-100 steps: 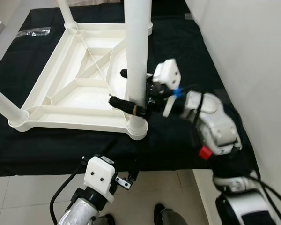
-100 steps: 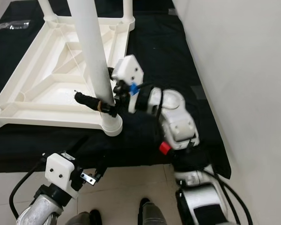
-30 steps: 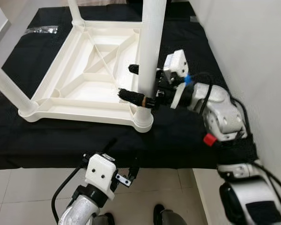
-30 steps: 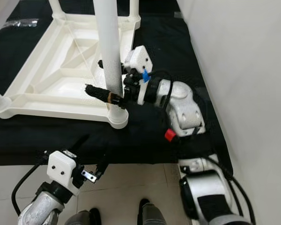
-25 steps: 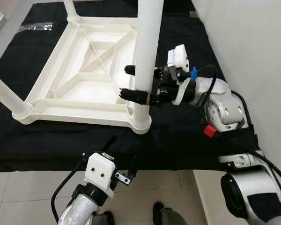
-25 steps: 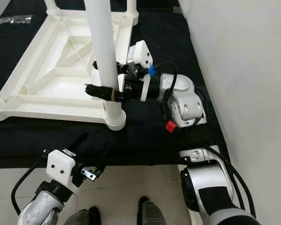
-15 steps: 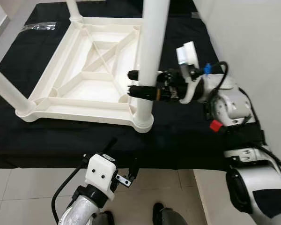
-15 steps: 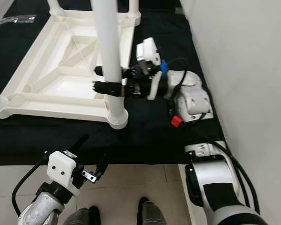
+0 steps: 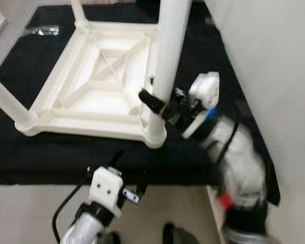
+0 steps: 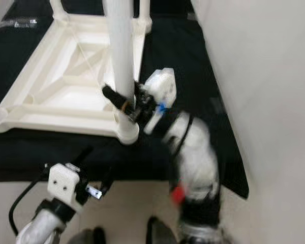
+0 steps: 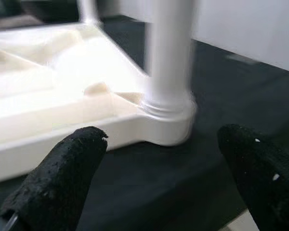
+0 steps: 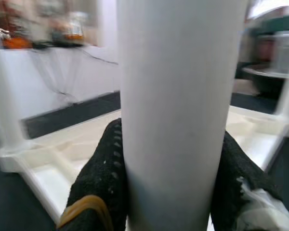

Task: Building children table

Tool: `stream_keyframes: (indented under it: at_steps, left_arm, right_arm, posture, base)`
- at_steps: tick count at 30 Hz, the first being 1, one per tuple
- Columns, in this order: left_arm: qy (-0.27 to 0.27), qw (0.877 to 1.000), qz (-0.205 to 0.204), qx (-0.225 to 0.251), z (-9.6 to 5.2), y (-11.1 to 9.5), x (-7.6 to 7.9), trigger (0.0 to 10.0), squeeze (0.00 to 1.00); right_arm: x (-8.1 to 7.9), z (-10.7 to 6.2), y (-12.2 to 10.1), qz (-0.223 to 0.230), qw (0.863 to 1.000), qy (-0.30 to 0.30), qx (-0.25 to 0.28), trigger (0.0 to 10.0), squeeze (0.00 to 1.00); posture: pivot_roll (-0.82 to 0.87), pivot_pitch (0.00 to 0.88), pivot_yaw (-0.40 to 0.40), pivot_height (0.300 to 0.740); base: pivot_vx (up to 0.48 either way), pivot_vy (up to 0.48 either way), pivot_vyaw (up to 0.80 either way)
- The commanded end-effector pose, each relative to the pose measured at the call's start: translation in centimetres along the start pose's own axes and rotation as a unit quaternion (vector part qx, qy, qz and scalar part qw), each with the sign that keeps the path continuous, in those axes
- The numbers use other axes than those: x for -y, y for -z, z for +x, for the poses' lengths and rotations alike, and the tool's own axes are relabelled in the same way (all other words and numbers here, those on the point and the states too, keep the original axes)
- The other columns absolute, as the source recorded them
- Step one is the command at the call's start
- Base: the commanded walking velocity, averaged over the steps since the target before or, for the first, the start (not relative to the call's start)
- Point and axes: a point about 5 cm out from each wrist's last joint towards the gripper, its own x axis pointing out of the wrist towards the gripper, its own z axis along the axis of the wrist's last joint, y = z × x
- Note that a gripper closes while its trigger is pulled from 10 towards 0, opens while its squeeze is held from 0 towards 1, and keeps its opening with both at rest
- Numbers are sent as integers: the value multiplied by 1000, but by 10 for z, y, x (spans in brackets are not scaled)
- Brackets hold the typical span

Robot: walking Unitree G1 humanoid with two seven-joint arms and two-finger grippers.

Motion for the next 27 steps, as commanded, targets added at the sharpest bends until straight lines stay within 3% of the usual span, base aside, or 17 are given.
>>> stream_keyframes:
  at_steps: [1, 6, 7, 8, 10, 11, 12, 16, 17, 19, 20, 21, 23, 24, 25, 26, 27]
  left_arm:
    - [4, 1000, -2, -17, -3, 5, -1, 10000, 0]
    - [7, 1000, -3, -20, -2, 7, -2, 10000, 0]
    - [5, 1000, -2, -20, -2, 8, -3, 10000, 0]
    - [2, 1000, 0, -20, -2, 8, -3, 10000, 0]
    - [-2, 1000, 2, -20, -2, 7, -4, 10000, 0]
    - [-6, 1000, 4, -20, -2, 7, -5, 10000, 0]
    - [-8, 1000, 5, -20, -2, 7, -5, 10000, 0]
    - [-9, 1000, 6, -19, -2, 7, -6, 10000, 0]
    - [-8, 1000, 6, -20, -2, 7, -6, 10000, 0]
    - [-8, 1000, 6, -20, -2, 7, -6, 10000, 0]
    - [-7, 1000, 5, -20, -1, 7, -6, 10000, 0]
    - [-7, 1000, 5, -20, -1, 7, -6, 10000, 0]
    - [-5, 1000, 5, -20, -1, 6, -5, 10000, 0]
    - [-4, 1000, 4, -20, 0, 6, -4, 10000, 0]
    - [-3, 1000, 4, -19, 0, 6, -4, 10000, 0]
    - [-3, 1000, 4, -19, 0, 6, -4, 10000, 0]
    - [-3, 1000, 4, -20, 0, 6, -4, 10000, 0]
  right_arm:
    - [-5, -16, 60, 2, 982, 16, -188, 0, 0]
    - [-6, -1, 56, -8, 984, -6, -176, 0, 0]
    - [-6, 5, 55, -5, 985, -7, -171, 8157, 0]
    - [-9, 9, 51, 3, 986, -1, -166, 10000, 0]
    - [-11, 12, 48, 8, 987, 5, -162, 10000, 0]
    - [-12, 16, 46, 40, 987, -1, -156, 10000, 1000]
    - [-14, 18, 44, 72, 986, -4, -152, 10000, 1000]
    - [-10, 25, 38, 77, 989, -21, -123, 10000, 1000]
    - [-10, 30, 31, 71, 991, -65, -94, 10000, 1000]
    - [-10, 33, 26, 66, 990, -97, -73, 10000, 1000]
    - [-8, 37, 21, 53, 986, -150, -50, 10000, 1000]
    - [-8, 37, 21, 53, 986, -150, -50, 10000, 1000]
    - [-3, 40, 12, 48, 973, -226, -20, 10000, 953]
    - [2, 41, 6, 47, 962, -271, -1, 10000, 0]
    - [8, 43, 0, 39, 950, -309, 13, 10000, 0]
    - [8, 43, 0, 39, 950, -309, 13, 10000, 0]
    - [18, 46, -7, -1, 930, -368, 20, 10000, 0]
  posture:
    - [-5, 300, 15, 740]
    - [23, 287, -2, 740]
    - [29, 284, -6, 740]
    - [31, 283, -8, 740]
    - [34, 283, -10, 740]
    - [40, 283, -13, 740]
    - [41, 283, -14, 740]
    - [44, 282, -16, 740]
    - [47, 279, -15, 740]
    - [47, 279, -15, 740]
    - [55, 277, -14, 740]
    - [55, 277, -14, 740]
    - [64, 275, -13, 740]
    - [70, 276, -13, 740]
    - [70, 276, -13, 740]
    - [70, 276, -13, 740]
    - [75, 275, -13, 740]
  base:
    - [0, 0, 0]
    - [0, 0, 0]
    - [0, 0, 0]
    - [0, 0, 0]
    - [0, 0, 0]
    - [0, 0, 0]
    - [0, 0, 0]
    - [0, 0, 0]
    - [0, 0, 0]
    - [0, 0, 0]
    - [0, 0, 0]
    - [0, 0, 0]
    - [0, 0, 0]
    - [0, 0, 0]
    - [0, 0, 0]
    - [0, 0, 0]
    - [0, 0, 0]
